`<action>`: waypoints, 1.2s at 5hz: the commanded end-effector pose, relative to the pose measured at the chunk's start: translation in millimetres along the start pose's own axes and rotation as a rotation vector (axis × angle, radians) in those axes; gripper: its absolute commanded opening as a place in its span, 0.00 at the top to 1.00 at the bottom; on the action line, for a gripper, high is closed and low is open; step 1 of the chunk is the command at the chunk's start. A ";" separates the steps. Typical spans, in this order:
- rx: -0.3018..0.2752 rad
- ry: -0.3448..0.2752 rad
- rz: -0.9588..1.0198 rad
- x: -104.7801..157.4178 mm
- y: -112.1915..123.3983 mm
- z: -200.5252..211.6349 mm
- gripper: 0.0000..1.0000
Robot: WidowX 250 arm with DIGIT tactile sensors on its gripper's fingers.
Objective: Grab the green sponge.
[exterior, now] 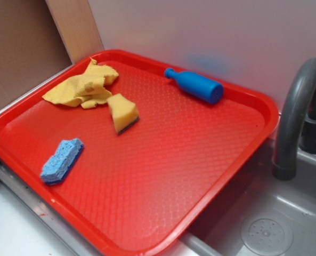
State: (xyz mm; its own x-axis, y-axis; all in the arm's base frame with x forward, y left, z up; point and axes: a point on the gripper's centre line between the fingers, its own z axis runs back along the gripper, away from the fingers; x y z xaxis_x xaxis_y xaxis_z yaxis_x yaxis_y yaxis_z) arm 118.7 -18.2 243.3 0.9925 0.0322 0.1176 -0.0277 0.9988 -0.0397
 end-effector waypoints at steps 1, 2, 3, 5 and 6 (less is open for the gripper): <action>0.000 0.000 0.000 0.0 0.0 0.0 0.00; 0.049 0.027 0.114 7.2 -14.9 -4.3 0.00; -0.028 0.038 0.297 28.8 -45.0 -11.6 0.00; -0.004 0.078 0.775 86.1 -80.6 -54.3 0.00; -0.015 0.094 0.965 109.3 -91.9 -83.1 0.00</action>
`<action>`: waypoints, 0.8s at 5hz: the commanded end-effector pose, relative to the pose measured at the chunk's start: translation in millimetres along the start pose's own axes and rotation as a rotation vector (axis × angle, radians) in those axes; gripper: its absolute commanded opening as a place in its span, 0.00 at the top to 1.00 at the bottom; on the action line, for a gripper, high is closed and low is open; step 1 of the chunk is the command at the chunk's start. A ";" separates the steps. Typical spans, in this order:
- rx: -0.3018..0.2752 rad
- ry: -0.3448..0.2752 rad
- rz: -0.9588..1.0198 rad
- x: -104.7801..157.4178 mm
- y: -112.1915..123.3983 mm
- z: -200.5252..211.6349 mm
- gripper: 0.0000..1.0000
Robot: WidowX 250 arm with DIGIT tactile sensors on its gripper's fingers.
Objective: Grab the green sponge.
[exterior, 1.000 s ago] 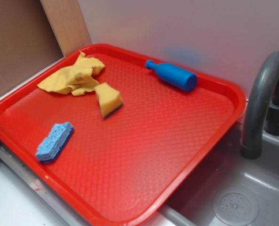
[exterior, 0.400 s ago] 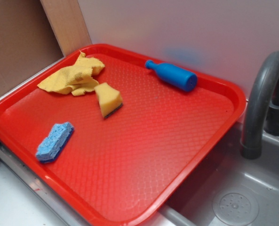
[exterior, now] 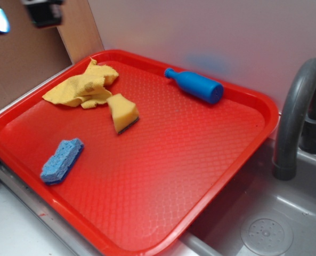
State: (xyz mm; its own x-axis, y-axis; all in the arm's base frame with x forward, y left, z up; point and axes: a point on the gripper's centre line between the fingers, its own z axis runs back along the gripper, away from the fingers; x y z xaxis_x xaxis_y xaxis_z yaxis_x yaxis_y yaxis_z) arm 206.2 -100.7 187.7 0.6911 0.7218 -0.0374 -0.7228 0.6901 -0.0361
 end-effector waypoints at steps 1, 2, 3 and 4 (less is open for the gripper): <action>-0.084 0.021 0.288 31.5 -50.3 -41.4 0.00; -0.087 0.024 0.344 42.1 -65.6 -73.2 0.00; -0.057 0.030 0.362 43.5 -66.7 -99.5 0.00; -0.026 0.034 0.363 40.8 -63.1 -116.4 0.00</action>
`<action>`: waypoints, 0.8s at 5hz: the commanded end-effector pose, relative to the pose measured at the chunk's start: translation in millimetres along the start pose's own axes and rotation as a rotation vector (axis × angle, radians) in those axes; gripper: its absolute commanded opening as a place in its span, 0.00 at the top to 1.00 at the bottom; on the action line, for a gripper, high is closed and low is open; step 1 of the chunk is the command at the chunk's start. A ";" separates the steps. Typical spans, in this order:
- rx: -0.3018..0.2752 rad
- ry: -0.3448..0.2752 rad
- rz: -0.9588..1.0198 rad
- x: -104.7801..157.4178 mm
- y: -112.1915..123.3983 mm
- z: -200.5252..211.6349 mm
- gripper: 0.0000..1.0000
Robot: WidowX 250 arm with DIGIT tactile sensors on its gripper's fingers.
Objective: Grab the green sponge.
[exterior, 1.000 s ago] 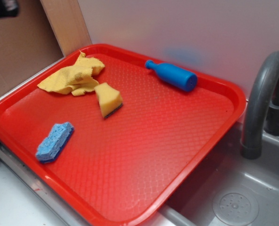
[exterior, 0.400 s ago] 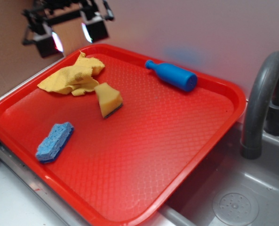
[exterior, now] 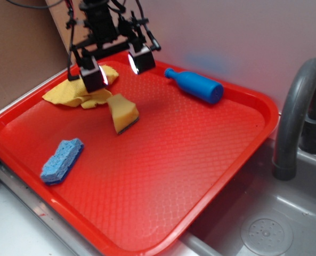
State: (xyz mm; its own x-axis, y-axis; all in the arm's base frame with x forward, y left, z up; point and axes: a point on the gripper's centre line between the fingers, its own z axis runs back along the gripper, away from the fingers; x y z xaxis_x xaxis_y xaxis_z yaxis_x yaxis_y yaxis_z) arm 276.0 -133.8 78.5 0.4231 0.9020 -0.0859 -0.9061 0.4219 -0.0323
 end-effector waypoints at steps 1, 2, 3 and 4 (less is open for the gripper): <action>0.018 0.003 0.020 12.2 8.2 -15.5 0.00; 0.027 0.005 0.004 8.7 10.7 -25.0 0.00; 0.026 -0.002 -0.017 8.0 9.0 -33.7 0.00; 0.024 -0.030 -0.041 6.9 4.7 -40.8 1.00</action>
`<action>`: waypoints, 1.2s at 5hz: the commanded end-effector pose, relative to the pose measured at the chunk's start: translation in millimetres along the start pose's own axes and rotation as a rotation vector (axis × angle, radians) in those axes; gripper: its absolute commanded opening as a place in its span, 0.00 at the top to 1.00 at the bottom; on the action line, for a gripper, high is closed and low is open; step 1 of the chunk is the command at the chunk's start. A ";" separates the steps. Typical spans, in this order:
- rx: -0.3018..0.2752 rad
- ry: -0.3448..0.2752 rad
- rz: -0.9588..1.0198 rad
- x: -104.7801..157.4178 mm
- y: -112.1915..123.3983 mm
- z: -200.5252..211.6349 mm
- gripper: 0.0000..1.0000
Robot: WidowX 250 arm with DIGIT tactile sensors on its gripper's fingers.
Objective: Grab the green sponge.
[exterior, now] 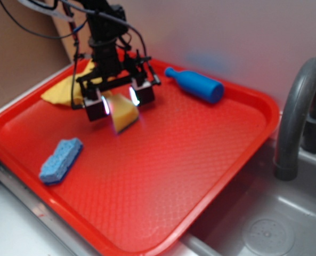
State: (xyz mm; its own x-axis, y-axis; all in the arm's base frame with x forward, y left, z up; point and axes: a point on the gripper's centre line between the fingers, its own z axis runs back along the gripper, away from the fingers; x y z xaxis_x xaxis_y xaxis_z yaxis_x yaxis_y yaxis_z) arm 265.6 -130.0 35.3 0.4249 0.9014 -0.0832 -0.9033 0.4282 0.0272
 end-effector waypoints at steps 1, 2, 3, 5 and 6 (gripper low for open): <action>-0.053 -0.075 -0.068 1.6 -8.3 13.9 1.00; -0.057 -0.173 -0.108 5.9 -2.4 62.3 1.00; -0.066 -0.239 -0.175 23.1 10.1 114.3 1.00; -0.238 -0.321 -0.423 42.2 35.1 216.8 1.00; -0.275 -0.407 -0.425 37.0 43.3 241.8 1.00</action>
State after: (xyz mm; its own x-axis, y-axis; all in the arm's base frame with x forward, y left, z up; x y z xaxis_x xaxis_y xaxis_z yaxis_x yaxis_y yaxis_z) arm 256.4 -67.4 247.9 0.7141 0.6250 0.3154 -0.6246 0.7723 -0.1161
